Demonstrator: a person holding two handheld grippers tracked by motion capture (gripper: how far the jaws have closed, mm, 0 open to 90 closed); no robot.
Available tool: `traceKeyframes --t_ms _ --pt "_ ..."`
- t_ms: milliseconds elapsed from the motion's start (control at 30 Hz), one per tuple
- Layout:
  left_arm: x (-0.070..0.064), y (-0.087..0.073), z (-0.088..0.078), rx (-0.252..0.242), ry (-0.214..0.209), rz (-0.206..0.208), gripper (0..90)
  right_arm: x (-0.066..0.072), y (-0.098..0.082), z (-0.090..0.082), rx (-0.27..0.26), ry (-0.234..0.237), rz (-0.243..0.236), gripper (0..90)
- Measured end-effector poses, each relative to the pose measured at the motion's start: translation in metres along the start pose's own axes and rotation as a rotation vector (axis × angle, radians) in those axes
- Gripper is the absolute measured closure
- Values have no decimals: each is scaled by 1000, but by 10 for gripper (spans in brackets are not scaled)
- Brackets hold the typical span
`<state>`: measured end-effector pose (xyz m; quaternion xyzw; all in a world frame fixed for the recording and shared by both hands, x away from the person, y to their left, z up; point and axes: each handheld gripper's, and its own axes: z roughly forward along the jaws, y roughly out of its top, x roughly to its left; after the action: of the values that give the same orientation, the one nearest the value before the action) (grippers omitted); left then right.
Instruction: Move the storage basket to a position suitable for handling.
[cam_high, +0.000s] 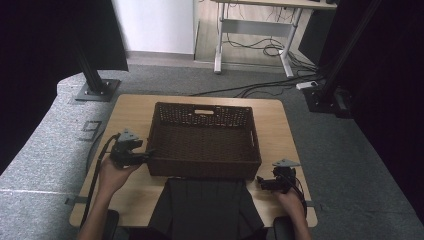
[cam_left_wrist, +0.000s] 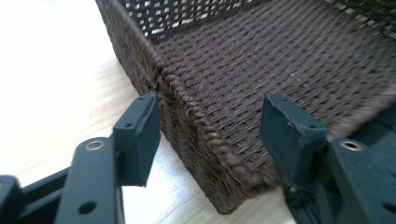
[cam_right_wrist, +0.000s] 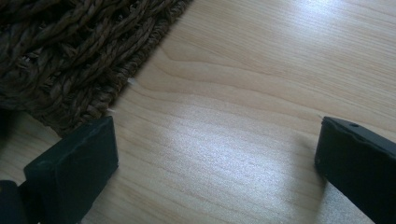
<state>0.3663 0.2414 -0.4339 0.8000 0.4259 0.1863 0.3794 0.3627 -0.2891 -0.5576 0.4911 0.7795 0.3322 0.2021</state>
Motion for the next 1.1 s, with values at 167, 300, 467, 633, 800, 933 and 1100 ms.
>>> traceKeyframes --t_ms 167,300,467,633,800,933,1100 --pt "-2 -9 -15 -28 -44 2 270 0 0 0 0 0 0 0" --pt "-3 -25 -15 -24 -69 13 221 0 0 0 0 0 0 0" --pt "2 -51 -4 2 -78 2 165 0 0 0 0 0 0 0" --pt "11 -72 11 9 -92 -34 143 0 0 0 0 0 0 0" --pt "16 -84 25 30 -60 -8 72 0 0 0 0 0 0 0" --pt "15 -93 39 106 -28 24 0 0 0 0 0 0 0 0" --pt "13 -98 51 164 -11 50 0 0 0 0 0 0 0 0"
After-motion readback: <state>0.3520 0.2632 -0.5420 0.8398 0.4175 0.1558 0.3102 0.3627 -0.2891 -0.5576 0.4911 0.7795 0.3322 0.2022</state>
